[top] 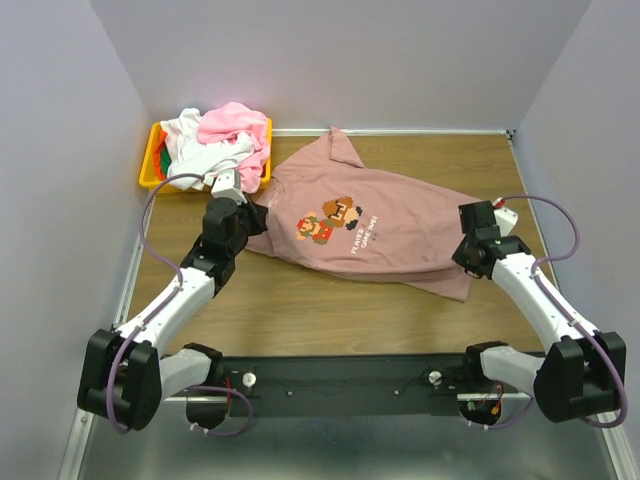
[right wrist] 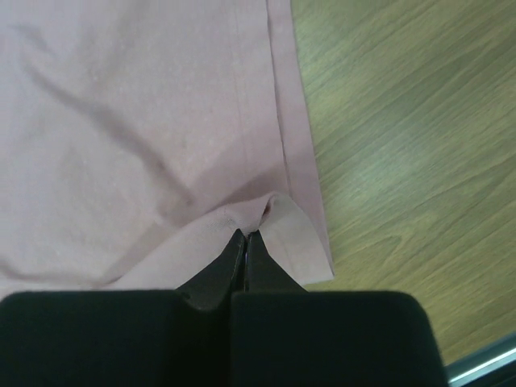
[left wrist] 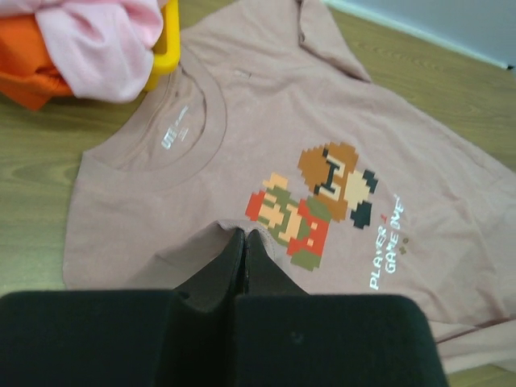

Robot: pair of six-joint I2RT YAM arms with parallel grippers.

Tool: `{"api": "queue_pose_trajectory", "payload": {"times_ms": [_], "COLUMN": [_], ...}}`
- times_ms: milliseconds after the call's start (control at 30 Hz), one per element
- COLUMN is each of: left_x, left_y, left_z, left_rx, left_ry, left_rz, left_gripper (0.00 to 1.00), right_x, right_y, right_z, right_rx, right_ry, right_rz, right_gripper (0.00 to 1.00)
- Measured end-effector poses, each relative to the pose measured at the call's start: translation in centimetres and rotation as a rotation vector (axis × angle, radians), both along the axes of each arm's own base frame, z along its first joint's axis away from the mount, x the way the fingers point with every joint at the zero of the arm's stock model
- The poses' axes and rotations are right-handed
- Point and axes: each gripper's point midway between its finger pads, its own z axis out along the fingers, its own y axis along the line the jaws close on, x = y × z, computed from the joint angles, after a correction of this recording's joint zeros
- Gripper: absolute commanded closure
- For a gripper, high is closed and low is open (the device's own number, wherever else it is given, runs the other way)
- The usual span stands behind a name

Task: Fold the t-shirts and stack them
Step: Fold the tshirt

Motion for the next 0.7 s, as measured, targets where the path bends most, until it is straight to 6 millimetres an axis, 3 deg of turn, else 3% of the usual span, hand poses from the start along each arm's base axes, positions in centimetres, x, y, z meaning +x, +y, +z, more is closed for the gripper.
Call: {"api": "queue_pose_trajectory", "payload": {"times_ms": [167,267,700], "left_x": [2.0,3.7,10.1], "left_y": [-0.6,-1.1,-3.7], "left_z": [3.6,4.7,3.2], "left_rx": [-0.011,-0.001,0.074], "left_ry": [-0.087,-0.111,-0.091], "left_rz": [-0.005,-0.011,-0.068], "left_gripper": [1.0,1.0,1.0], "right_x": [1.4,2.1,2.5], "right_y": [-0.7,-1.3,-3.6], "right_z": [1.5,1.8,-0.7], "right_rx": [-0.042,-0.069,-0.184], "right_ry": [-0.042,-0.049,0.06], "right_rz": [-0.027,-0.044,-0.105], "right_gripper": [1.0,1.0,1.0]}}
